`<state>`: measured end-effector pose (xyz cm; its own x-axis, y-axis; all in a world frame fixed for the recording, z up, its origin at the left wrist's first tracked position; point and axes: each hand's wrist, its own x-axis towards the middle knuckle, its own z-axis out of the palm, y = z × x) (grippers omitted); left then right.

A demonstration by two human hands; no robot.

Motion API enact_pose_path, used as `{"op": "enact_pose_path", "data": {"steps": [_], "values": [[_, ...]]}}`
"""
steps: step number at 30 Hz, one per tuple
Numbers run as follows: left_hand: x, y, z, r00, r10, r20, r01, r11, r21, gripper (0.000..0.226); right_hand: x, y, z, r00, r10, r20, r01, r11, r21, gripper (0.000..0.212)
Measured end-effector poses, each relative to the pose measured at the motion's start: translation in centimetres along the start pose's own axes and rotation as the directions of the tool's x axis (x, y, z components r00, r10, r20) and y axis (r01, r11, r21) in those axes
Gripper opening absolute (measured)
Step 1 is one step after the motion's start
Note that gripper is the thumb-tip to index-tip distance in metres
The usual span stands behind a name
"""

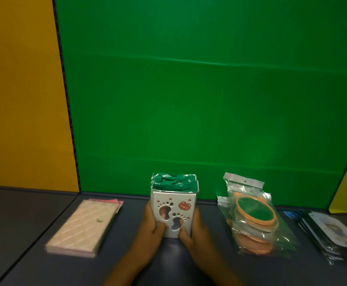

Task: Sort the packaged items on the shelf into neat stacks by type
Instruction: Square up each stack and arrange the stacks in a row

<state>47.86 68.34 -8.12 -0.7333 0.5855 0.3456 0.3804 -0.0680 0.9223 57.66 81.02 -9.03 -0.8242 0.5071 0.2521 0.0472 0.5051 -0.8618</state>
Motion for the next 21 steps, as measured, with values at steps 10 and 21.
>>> {"op": "enact_pose_path", "data": {"steps": [10, 21], "values": [[0.3, -1.7, -0.4, 0.997, 0.068, 0.020, -0.071, 0.987, 0.146, 0.056, 0.5, 0.5, 0.2, 0.999, -0.049, -0.023, 0.048, 0.997, -0.057, 0.056], [-0.2, -2.2, -0.3, 0.997, 0.080, -0.001, -0.078, 0.968, 0.240, 0.054, 0.1, 0.4, 0.7, 0.996, -0.055, -0.071, 0.049, 0.995, -0.085, 0.055]]}}
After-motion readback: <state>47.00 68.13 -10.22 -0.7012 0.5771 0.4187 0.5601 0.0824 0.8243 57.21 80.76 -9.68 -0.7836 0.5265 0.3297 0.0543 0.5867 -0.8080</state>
